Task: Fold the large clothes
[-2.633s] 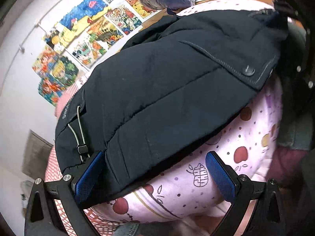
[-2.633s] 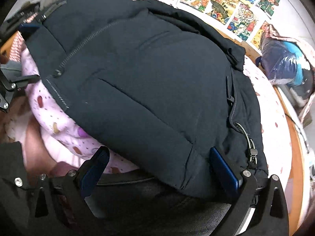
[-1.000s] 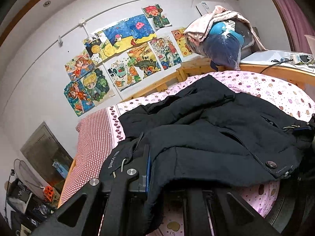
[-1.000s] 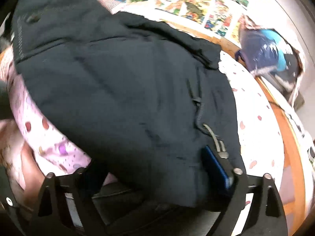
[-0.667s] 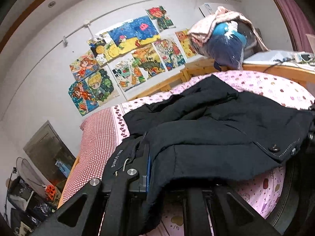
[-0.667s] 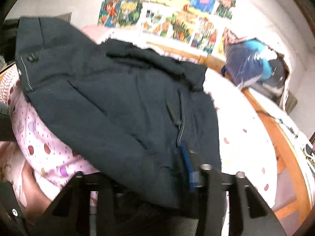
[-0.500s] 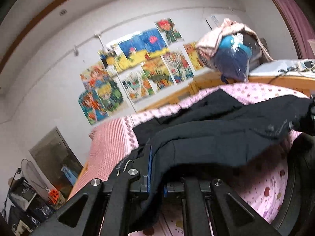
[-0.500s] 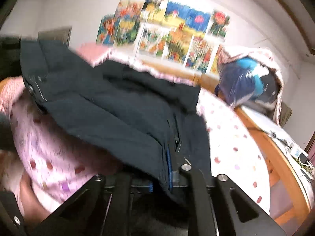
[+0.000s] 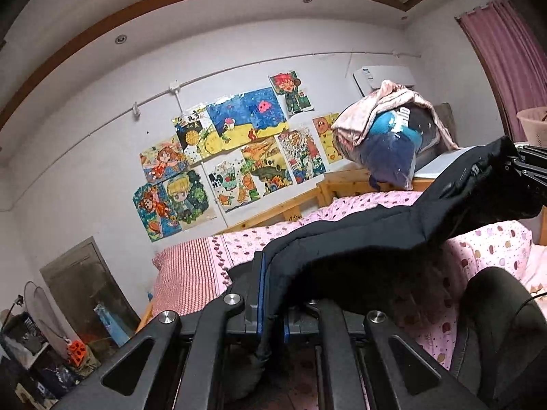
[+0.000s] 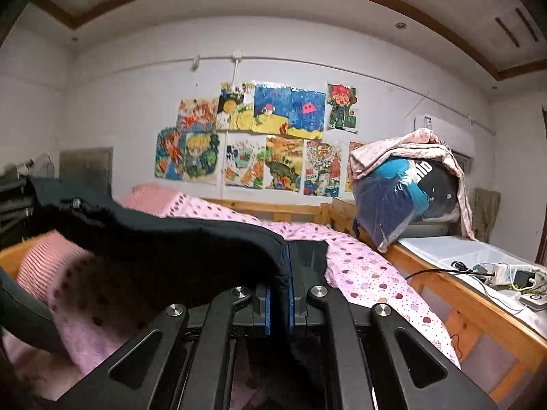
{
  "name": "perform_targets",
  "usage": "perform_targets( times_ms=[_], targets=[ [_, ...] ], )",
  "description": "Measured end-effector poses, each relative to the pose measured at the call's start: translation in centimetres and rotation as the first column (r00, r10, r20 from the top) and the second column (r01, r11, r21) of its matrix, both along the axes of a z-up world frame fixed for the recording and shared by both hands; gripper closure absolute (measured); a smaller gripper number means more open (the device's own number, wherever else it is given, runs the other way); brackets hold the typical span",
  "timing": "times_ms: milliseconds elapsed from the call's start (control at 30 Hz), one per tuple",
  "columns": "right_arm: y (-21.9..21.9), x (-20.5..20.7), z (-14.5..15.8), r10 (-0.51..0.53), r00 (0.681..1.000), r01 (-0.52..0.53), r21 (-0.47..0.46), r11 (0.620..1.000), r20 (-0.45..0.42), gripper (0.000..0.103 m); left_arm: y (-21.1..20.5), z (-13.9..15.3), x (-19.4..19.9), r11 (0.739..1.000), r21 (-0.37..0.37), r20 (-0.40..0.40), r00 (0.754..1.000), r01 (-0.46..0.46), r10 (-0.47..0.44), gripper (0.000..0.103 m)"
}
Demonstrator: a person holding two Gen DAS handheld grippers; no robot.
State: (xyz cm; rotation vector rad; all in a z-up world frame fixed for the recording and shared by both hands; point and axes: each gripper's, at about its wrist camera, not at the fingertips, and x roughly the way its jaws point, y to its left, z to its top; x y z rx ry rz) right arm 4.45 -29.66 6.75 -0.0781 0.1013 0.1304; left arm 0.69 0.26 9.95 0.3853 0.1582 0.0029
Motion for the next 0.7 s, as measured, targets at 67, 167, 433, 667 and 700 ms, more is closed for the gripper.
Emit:
perform_targets(
  times_ms=[67, 167, 433, 667, 700],
  targets=[
    [0.2, -1.0, 1.0, 0.008, 0.999, -0.007, -0.028, 1.000, 0.039, 0.097, 0.3, 1.1, 0.3, 1.000, -0.015, -0.011, 1.000, 0.006, -0.006, 0.096],
    [0.8, -1.3, 2.0, 0.020, 0.996, -0.014, -0.064, 0.998, 0.083, 0.097, 0.9, 2.2, 1.5, 0.998, -0.055, -0.039, 0.999, 0.014, -0.016, 0.096],
    [2.2, 2.8, 4.0, 0.023, 0.994, -0.013, -0.104, 0.995, 0.103, 0.097, 0.7, 4.0, 6.7, 1.000, 0.010, -0.056, 0.998, 0.028, -0.028, 0.096],
    [3.6, 7.1, 5.5, 0.019, 0.993, -0.004, -0.130, 0.992, 0.112, 0.097, 0.9, 5.6, 12.6, 1.000, 0.003, -0.134, 0.991, 0.009, -0.009, 0.095],
    [3.8, 8.3, 5.9, 0.027, 0.995, -0.013, -0.143, 0.990, 0.100, 0.097, 0.9, 5.8, 13.4, 1.000, 0.009, -0.139, 0.990, 0.006, -0.005, 0.095]
  ],
)
